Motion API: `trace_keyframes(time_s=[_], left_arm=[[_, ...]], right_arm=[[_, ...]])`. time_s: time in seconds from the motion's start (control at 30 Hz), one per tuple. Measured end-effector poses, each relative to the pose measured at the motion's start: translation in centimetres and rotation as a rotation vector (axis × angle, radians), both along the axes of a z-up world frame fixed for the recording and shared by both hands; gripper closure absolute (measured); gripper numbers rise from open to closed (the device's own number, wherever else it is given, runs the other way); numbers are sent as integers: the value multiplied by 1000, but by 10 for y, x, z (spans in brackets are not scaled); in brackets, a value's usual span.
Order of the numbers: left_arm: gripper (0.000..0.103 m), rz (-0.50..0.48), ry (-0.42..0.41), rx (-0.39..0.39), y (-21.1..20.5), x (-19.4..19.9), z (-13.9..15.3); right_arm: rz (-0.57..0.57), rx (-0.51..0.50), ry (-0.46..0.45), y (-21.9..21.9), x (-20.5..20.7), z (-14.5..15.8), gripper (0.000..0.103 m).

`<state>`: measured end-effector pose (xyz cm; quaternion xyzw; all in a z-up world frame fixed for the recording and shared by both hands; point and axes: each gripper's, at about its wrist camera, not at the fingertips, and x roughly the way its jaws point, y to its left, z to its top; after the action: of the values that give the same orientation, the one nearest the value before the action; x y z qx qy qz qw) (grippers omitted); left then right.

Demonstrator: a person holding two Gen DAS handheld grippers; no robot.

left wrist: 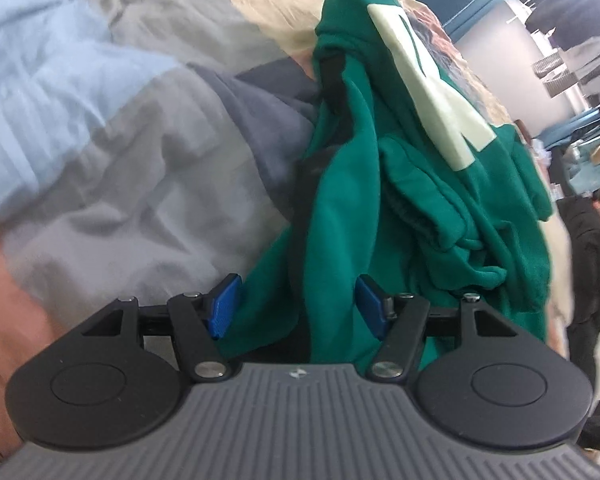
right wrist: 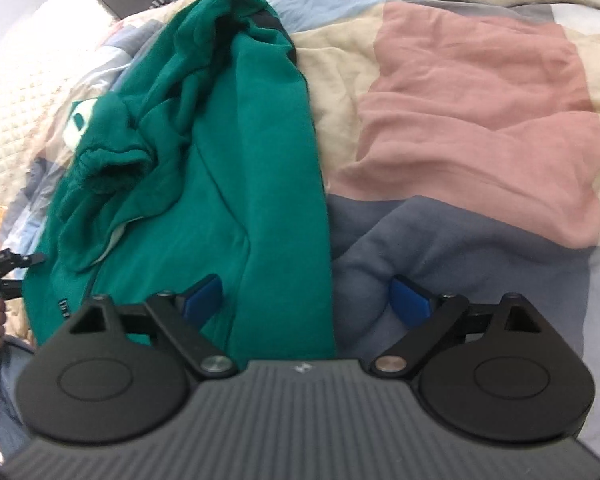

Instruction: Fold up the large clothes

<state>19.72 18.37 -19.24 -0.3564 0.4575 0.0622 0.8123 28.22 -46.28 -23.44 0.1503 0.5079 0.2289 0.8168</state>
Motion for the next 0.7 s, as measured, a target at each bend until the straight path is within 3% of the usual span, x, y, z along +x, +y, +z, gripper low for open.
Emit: trace_keyframes(time_s=[0.17, 0.3, 0.43, 0.53, 0.63, 0.7], left_arm=[[36, -101, -51, -130, -7, -6, 6], [36, -122, -11, -124, -16, -6, 5], [36, -109, 65, -43, -19, -2, -5], [36, -67, 76, -23, -17, 0, -10], [36, -76, 75, -52, -17, 3, -14], [36, -120, 56, -122, -19, 4, -14]], right_arm=[[32, 211, -16, -21, -4, 6, 10], [51, 315, -69, -24, -7, 13, 10], [42, 234, -50, -12, 1, 3, 12], [49, 192, -34, -3, 9, -8, 13], [79, 180, -37, 10, 14, -12, 11], [128, 207, -26, 16, 17, -15, 11]])
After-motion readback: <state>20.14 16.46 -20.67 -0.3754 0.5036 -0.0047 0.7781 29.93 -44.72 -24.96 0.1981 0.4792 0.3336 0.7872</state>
